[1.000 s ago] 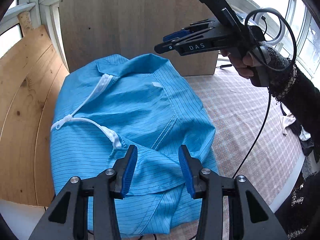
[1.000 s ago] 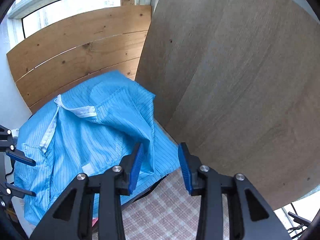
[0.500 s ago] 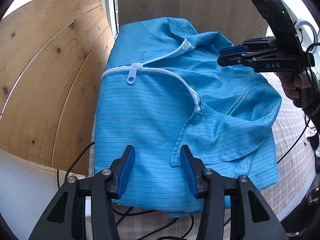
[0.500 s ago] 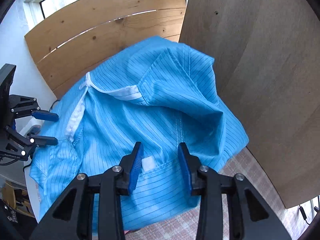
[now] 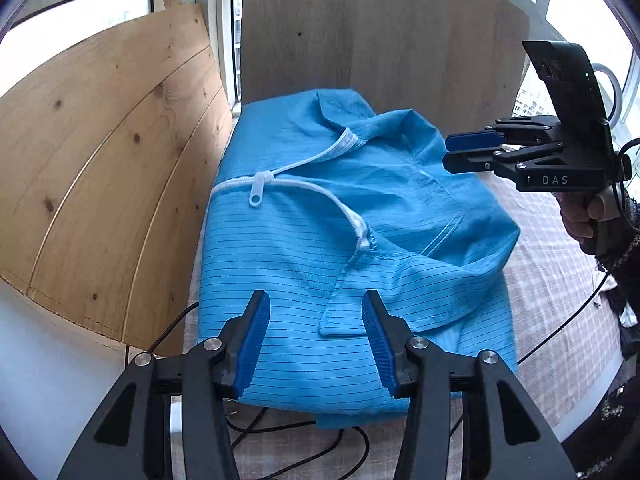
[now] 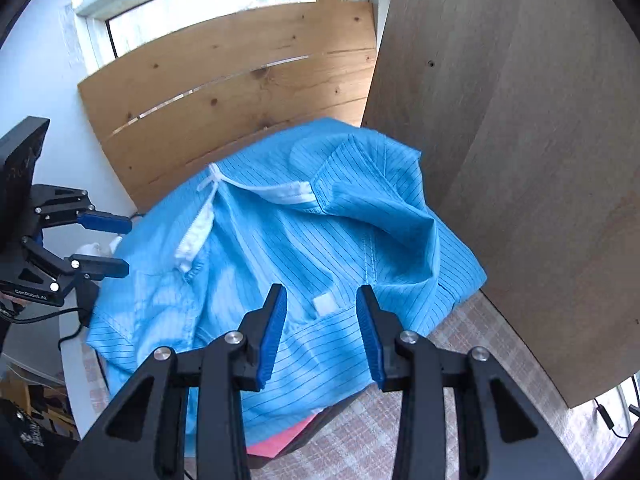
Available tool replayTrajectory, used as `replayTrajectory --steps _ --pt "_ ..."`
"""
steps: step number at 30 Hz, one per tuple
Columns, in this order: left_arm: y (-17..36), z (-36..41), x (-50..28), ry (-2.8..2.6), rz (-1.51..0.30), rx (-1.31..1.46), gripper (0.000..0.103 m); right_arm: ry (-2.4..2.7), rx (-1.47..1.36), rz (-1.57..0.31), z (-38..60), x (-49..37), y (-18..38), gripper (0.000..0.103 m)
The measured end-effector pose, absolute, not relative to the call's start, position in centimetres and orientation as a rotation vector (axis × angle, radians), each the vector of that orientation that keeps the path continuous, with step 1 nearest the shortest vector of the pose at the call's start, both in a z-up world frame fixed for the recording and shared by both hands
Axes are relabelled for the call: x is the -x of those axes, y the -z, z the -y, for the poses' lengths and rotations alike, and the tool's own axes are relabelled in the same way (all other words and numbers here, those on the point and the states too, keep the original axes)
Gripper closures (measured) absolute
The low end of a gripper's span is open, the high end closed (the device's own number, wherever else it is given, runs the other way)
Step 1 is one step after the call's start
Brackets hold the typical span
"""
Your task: Fold clothes
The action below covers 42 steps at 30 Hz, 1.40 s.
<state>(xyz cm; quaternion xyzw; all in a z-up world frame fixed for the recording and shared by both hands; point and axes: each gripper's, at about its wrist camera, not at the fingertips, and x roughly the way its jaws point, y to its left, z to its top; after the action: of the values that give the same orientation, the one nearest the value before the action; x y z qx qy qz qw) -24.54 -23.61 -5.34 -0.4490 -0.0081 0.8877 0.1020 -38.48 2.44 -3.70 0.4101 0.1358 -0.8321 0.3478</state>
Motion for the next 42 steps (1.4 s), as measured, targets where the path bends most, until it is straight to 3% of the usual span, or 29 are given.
replayTrajectory --steps 4,9,16,17,20,22,23,29,31,35,37,42 --pt "4.6 20.8 23.6 -2.585 -0.005 1.252 0.054 2.213 -1.055 -0.19 -5.3 35.9 1.8 0.067" --pt "5.3 15.2 24.1 -2.476 -0.13 1.217 0.054 2.129 -1.3 0.142 -8.0 36.5 4.9 0.067" --pt "5.5 9.4 25.5 -2.362 -0.35 1.153 0.054 1.995 -1.414 0.252 -6.6 38.6 6.7 0.067" --pt "5.9 9.0 25.9 -2.344 -0.368 1.169 0.056 1.996 -1.437 0.248 -6.3 38.9 7.1 0.067" --pt "6.5 8.3 26.7 -2.313 -0.407 1.211 0.079 1.986 -1.467 0.269 -5.8 39.5 7.9 0.068" --pt "5.7 8.4 26.4 -2.309 -0.386 1.191 0.079 1.964 -1.438 0.324 -5.8 39.7 7.9 0.087" --pt "5.0 8.5 26.0 -2.307 -0.369 1.166 0.079 1.938 -1.387 0.395 -6.2 39.6 7.3 0.09" --pt "5.9 7.6 25.7 -2.233 -0.347 1.173 0.075 1.881 -1.262 0.587 -8.9 39.1 8.0 0.091" --pt "7.6 6.9 26.1 -2.207 -0.354 1.224 0.076 1.955 -1.385 0.493 -9.3 39.3 9.4 0.088" --pt "7.1 6.5 25.7 -2.206 -0.35 1.2 0.073 2.088 -1.329 0.362 -9.7 39.1 7.0 0.084" --pt "6.6 6.5 25.6 -2.215 -0.358 1.194 0.074 2.166 -1.26 0.283 -9.6 39.2 5.0 0.054" --pt "7.1 5.8 25.7 -2.208 -0.411 1.223 0.075 2.241 -1.336 0.195 -8.1 43.3 5.2 0.051"
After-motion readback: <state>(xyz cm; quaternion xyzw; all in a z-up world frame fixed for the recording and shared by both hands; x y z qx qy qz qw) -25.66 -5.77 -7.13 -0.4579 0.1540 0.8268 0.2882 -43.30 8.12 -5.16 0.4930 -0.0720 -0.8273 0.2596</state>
